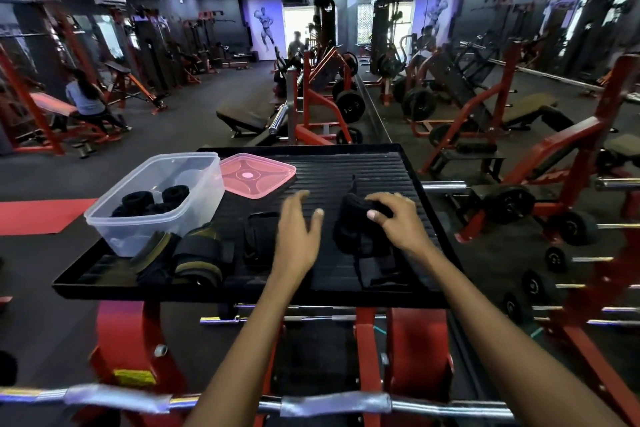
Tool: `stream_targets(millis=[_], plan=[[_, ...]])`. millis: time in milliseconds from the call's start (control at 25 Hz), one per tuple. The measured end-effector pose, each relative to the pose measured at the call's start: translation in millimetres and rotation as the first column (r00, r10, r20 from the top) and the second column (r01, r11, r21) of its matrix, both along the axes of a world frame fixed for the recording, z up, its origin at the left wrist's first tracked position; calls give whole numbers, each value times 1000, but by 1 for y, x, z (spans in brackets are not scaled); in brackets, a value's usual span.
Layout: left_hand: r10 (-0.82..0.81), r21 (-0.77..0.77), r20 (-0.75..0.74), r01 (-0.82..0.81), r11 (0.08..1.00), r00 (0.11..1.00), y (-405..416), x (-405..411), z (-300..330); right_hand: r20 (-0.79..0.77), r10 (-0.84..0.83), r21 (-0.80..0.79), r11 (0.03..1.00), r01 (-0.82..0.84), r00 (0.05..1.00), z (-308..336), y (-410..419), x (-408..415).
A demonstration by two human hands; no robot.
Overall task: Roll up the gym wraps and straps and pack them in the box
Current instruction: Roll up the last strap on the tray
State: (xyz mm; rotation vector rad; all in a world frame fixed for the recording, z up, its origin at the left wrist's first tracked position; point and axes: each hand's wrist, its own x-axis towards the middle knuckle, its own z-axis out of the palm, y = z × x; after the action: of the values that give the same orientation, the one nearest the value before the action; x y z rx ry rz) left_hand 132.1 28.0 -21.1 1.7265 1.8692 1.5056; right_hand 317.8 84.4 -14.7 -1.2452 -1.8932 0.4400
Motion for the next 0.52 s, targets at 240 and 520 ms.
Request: stream_targets(millis=[240, 520], plan=[[-50, -250, 843, 473, 845, 536, 30, 46, 7, -102, 234, 17, 972, -234, 967, 7, -13, 0], [-14, -163, 905, 377, 912, 425, 54, 46, -25, 205, 62, -587, 806, 72, 977, -28, -34, 16]])
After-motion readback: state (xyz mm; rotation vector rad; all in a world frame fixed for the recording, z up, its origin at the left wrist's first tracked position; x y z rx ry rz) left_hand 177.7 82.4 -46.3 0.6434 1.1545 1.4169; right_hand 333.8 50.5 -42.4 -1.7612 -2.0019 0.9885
